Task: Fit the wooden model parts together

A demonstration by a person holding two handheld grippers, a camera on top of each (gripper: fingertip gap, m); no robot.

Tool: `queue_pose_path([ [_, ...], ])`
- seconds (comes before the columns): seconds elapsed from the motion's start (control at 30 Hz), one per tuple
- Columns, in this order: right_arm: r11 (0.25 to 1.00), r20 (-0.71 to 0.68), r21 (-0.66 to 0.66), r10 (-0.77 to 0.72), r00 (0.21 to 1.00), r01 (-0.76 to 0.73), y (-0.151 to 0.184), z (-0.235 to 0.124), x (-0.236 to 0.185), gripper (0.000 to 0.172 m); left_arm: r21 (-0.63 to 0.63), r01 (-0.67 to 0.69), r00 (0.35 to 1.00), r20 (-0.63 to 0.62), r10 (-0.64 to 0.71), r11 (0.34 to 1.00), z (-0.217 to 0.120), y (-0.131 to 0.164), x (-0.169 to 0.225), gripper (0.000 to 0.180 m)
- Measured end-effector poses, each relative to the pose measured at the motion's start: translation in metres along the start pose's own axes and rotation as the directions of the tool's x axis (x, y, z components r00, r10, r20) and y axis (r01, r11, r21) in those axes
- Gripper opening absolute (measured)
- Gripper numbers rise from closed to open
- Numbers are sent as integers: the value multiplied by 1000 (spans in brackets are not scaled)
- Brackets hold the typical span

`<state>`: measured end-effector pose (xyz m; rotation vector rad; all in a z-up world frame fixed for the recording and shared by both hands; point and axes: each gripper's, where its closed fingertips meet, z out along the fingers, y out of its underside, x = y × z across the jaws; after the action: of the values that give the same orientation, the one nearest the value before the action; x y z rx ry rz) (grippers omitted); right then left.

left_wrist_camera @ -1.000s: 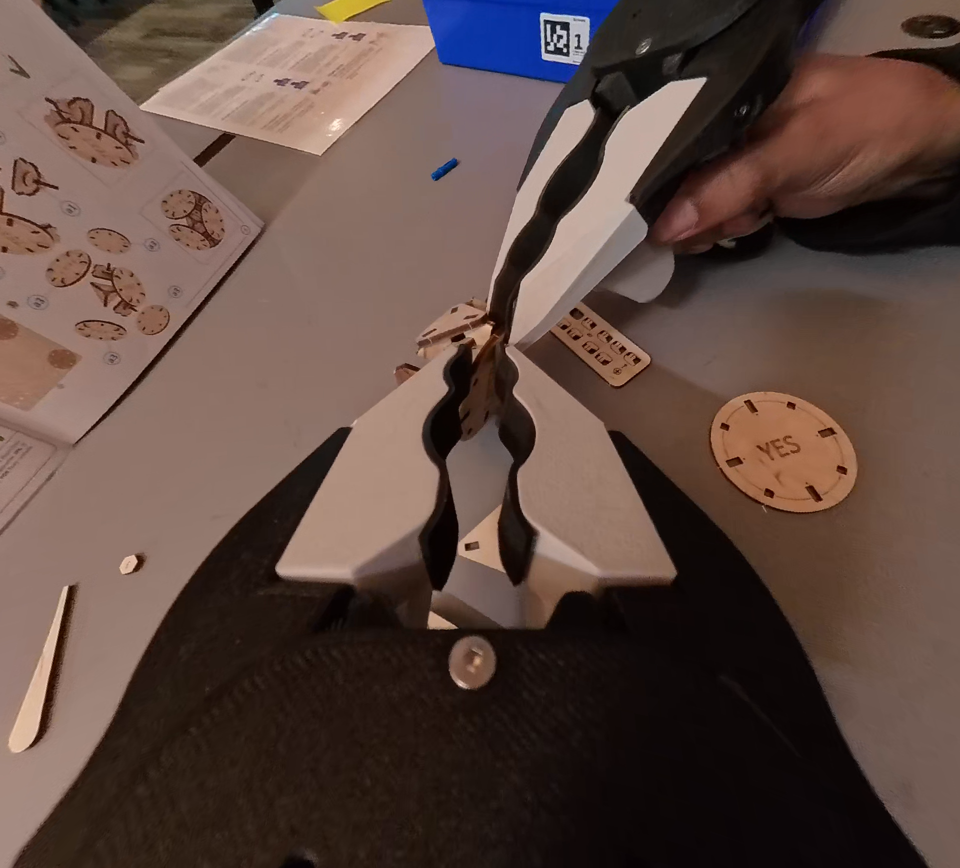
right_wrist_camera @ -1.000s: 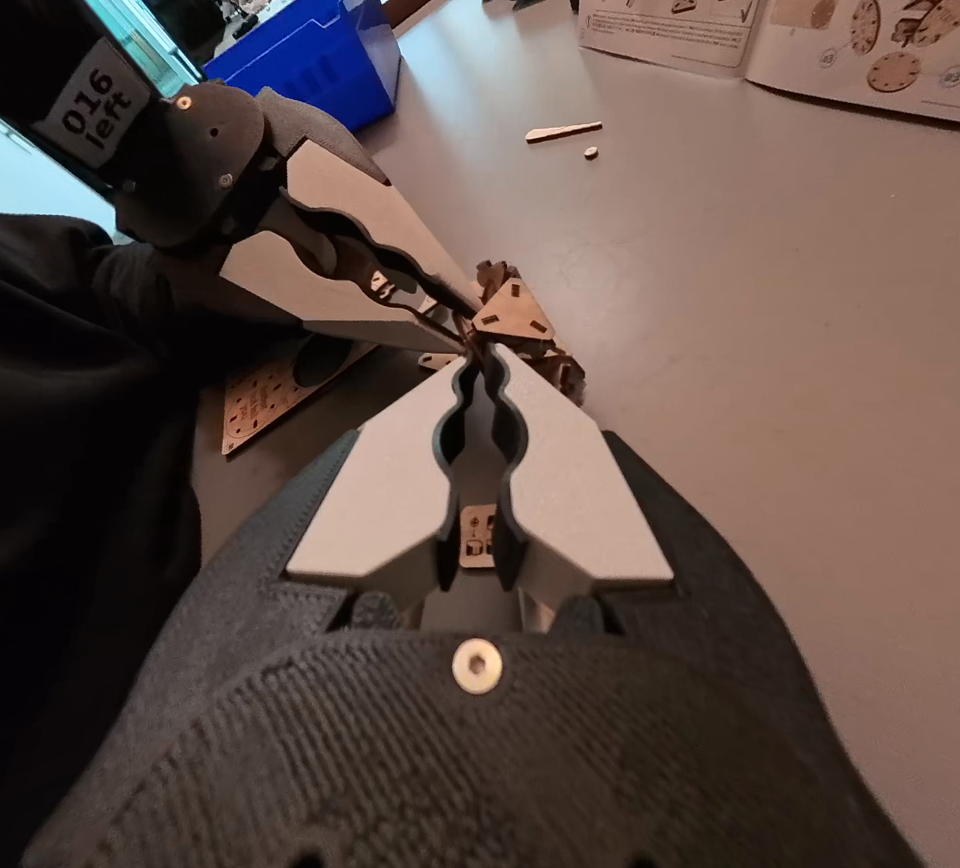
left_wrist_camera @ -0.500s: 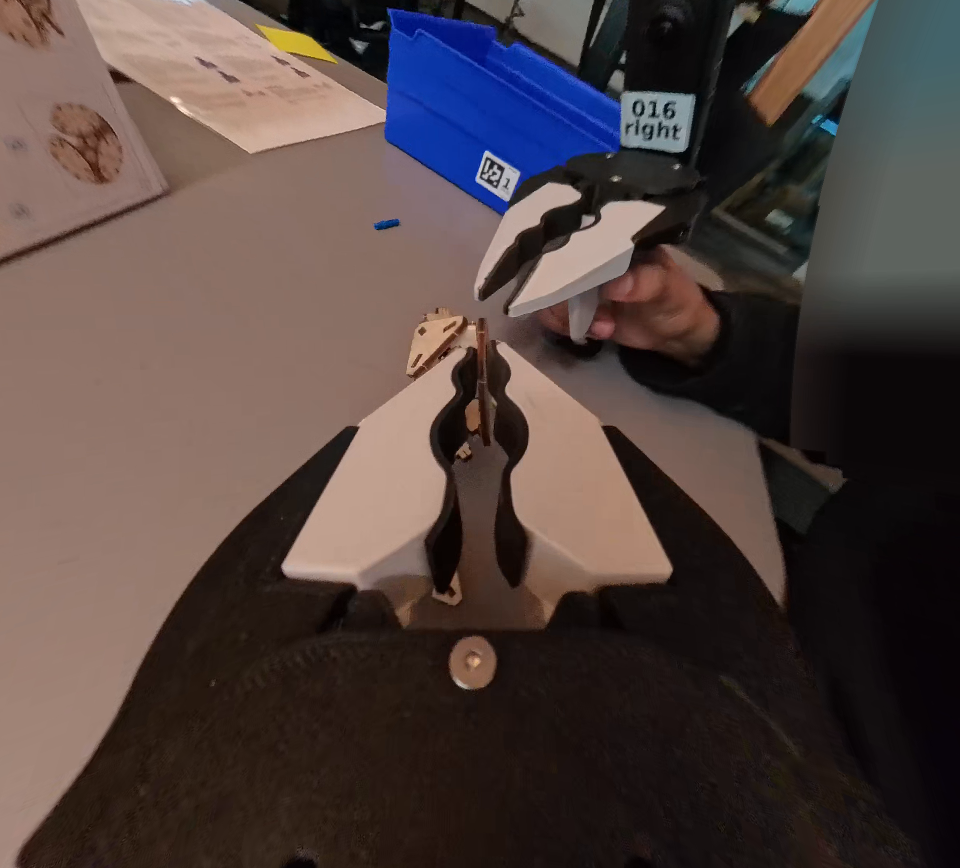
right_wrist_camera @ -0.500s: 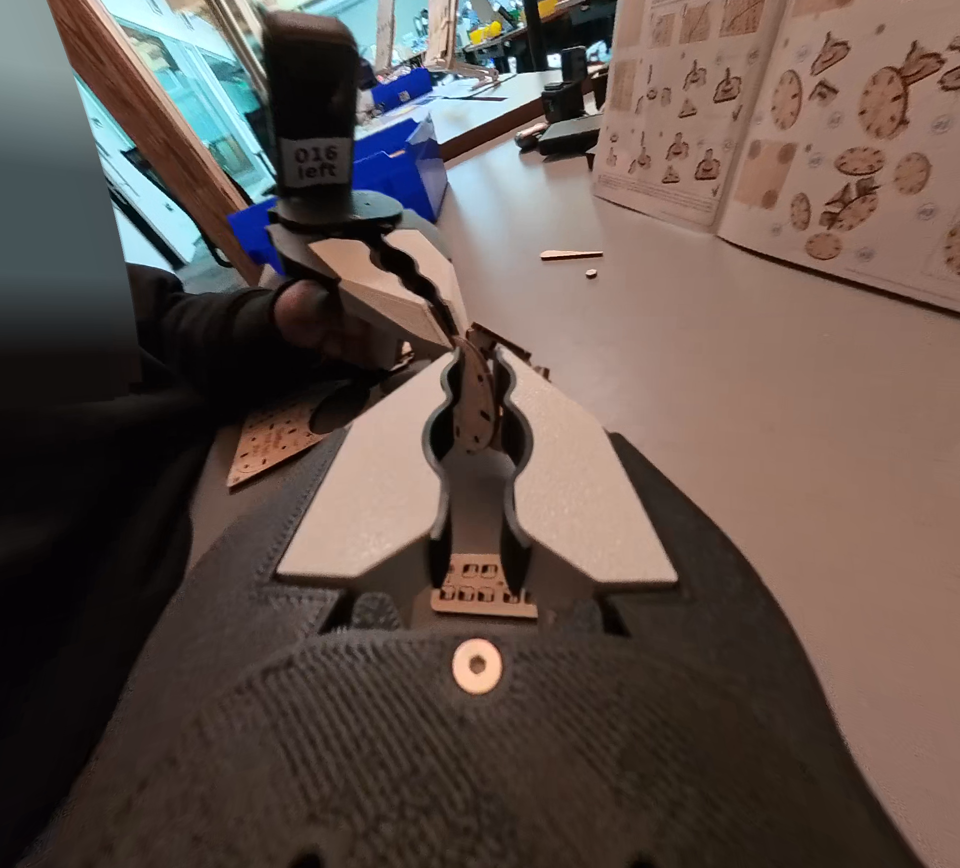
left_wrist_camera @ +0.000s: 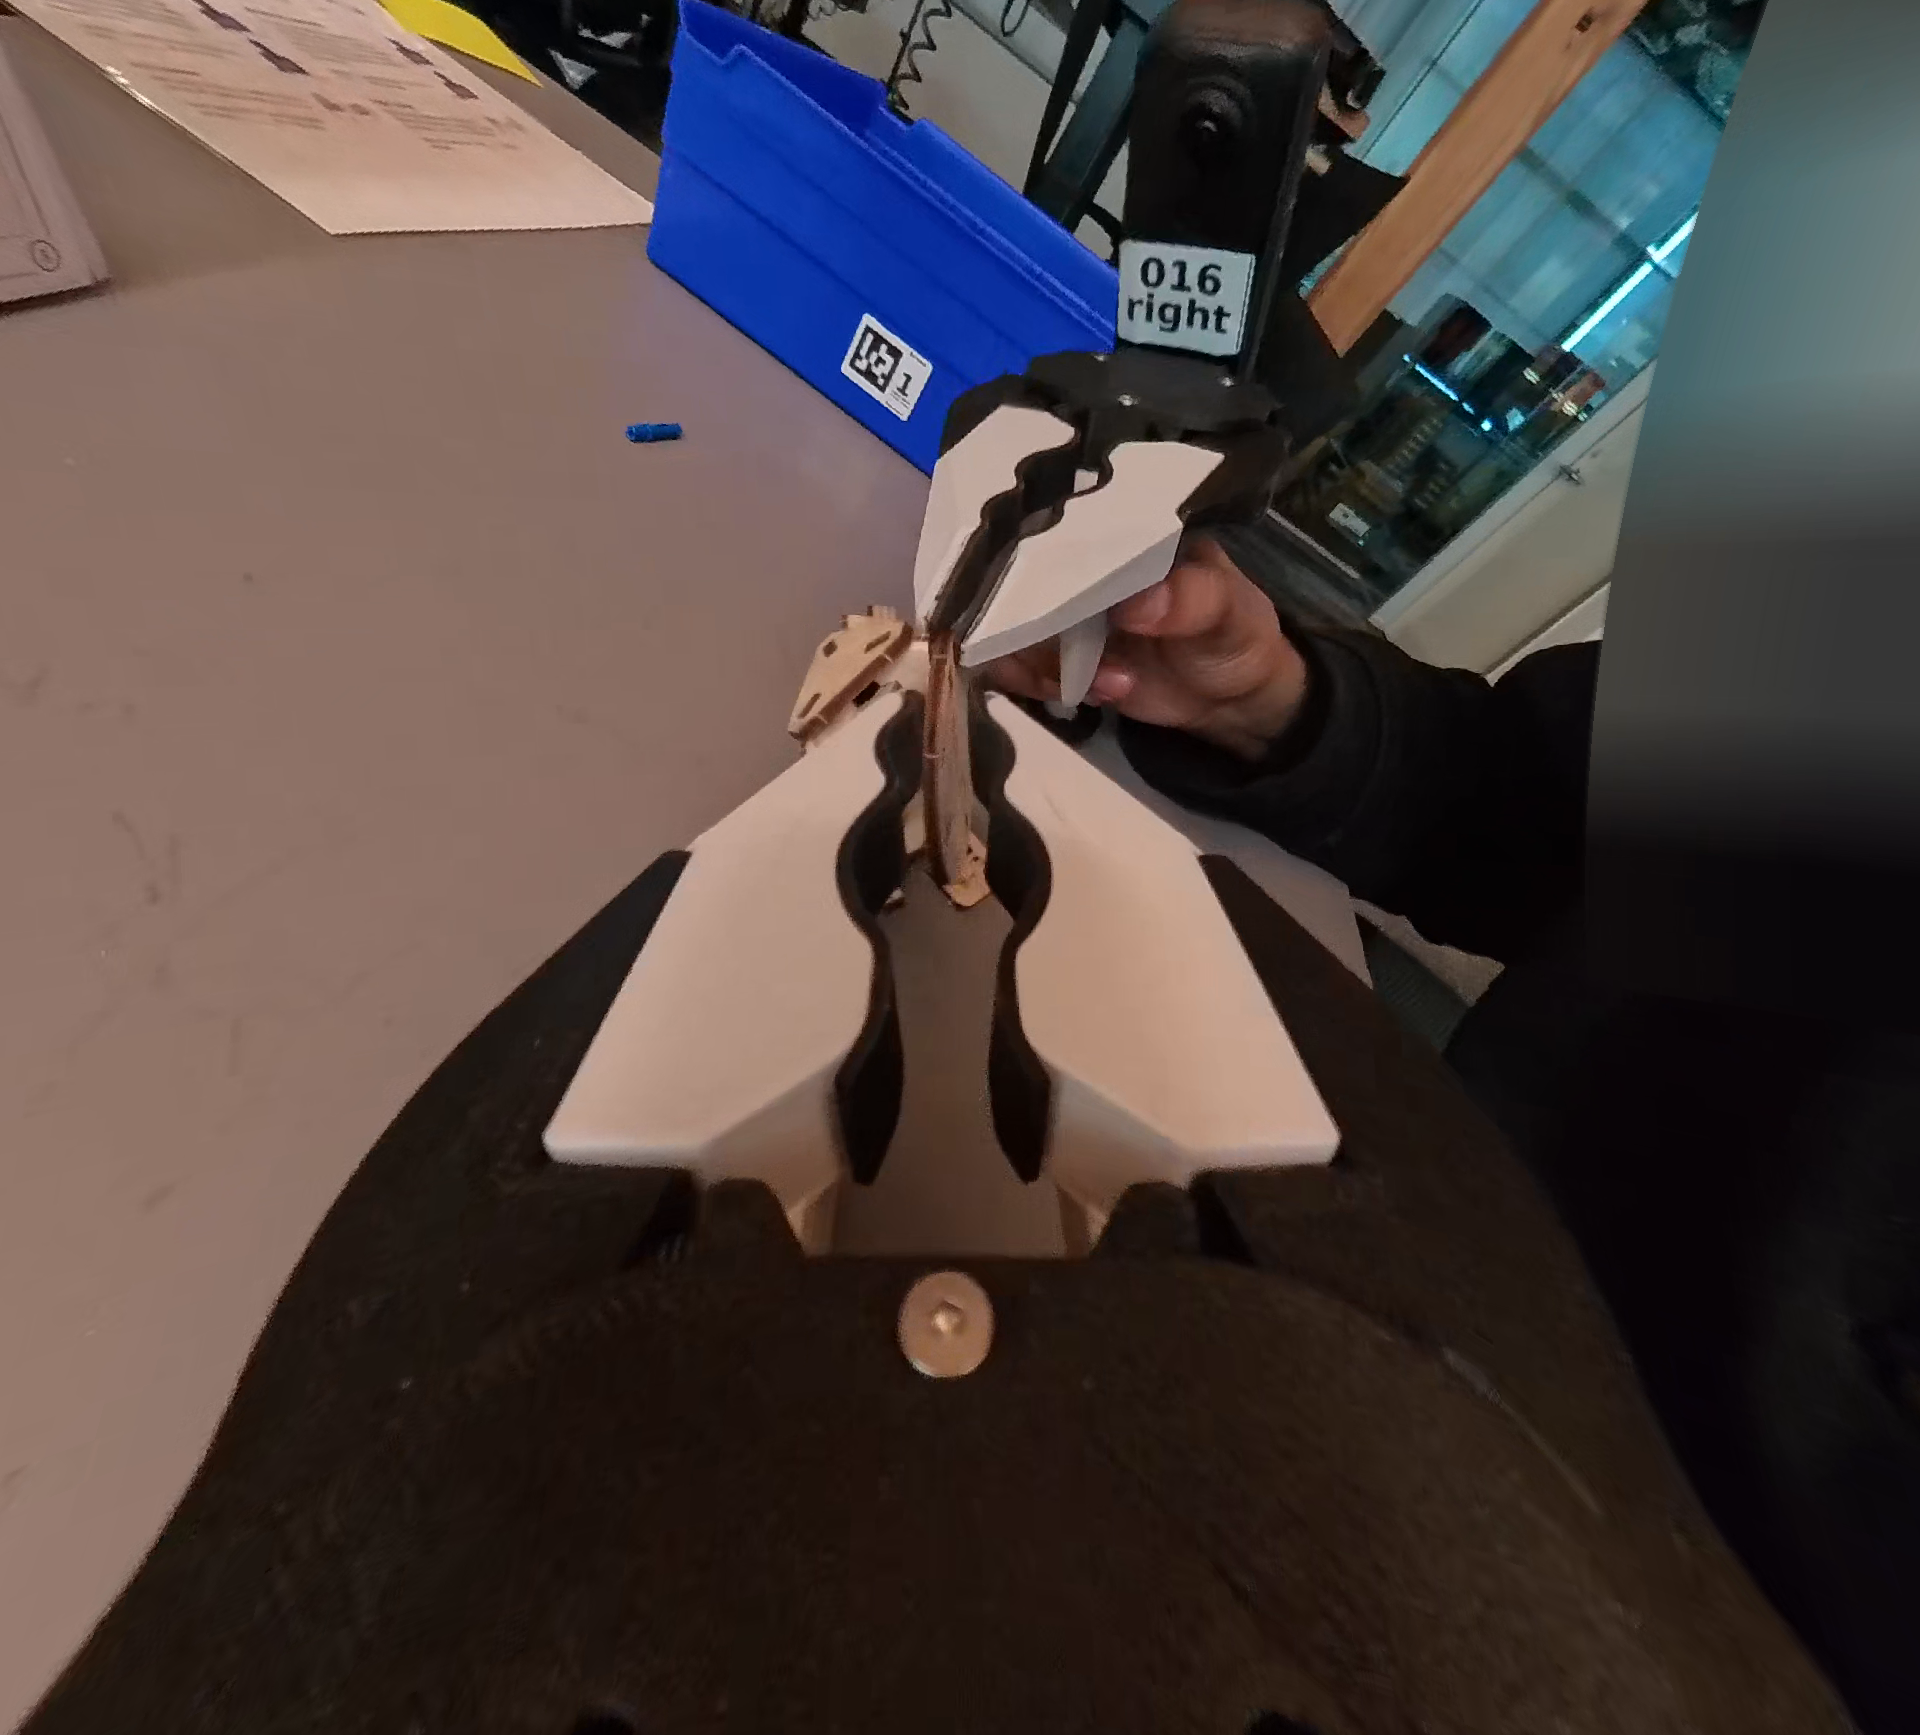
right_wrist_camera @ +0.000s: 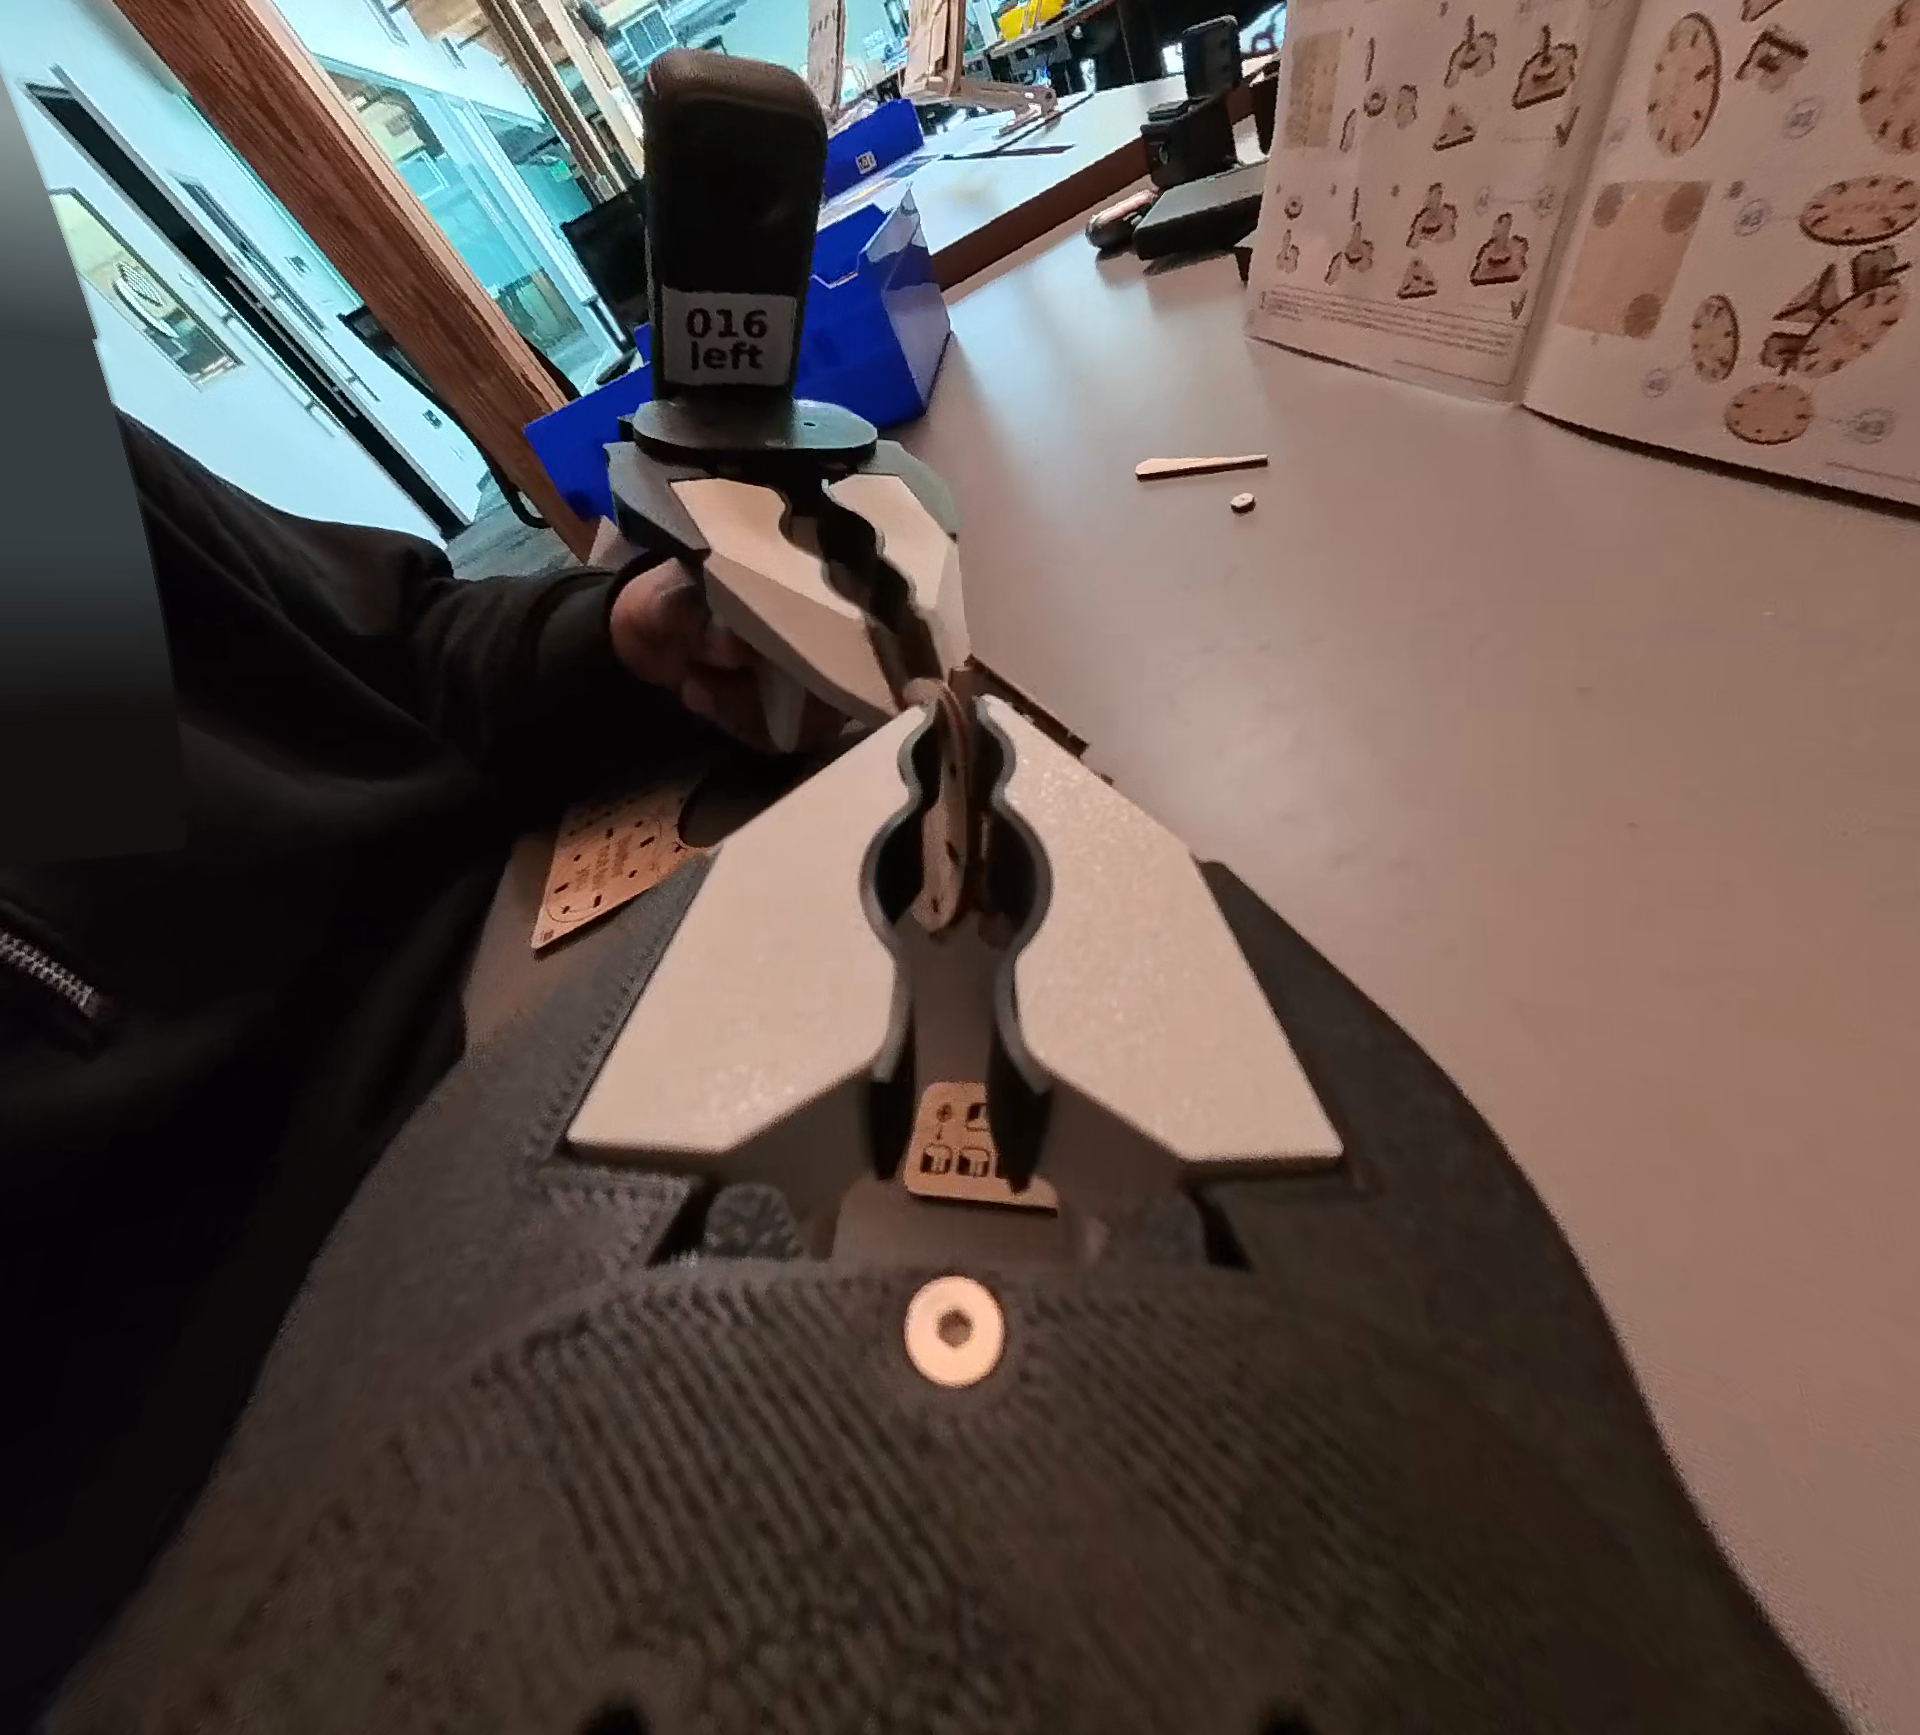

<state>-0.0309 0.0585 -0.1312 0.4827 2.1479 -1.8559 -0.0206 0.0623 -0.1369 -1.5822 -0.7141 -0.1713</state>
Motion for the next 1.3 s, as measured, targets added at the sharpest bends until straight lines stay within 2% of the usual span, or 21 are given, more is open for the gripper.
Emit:
queue_pose_path([
  [0.2,1000,-1,8,-3,1000,3,0,2,1,3,-26,-16,1000,12,16,1000,-2,1,-2,0],
  [0.43,1000,70,23,-6,998,4,-2,0,-8,20,-22,-25,1000,-11,25,999,0,0,5,0],
  [0.63,999,52,-4,-45,998,46,1,1,-9,8,-23,-15,999,-29,14,1000,-1,0,7,0],
  [0.97,979,-4,-60,-197,980,196,6,2,-8,7,-50,-80,997,4,80,996,-1,4,6,0],
  [1.3,990,-11,-55,-130,991,129,7,2,-3,8,-52,-125,989,74,129,991,1,4,3,0],
])
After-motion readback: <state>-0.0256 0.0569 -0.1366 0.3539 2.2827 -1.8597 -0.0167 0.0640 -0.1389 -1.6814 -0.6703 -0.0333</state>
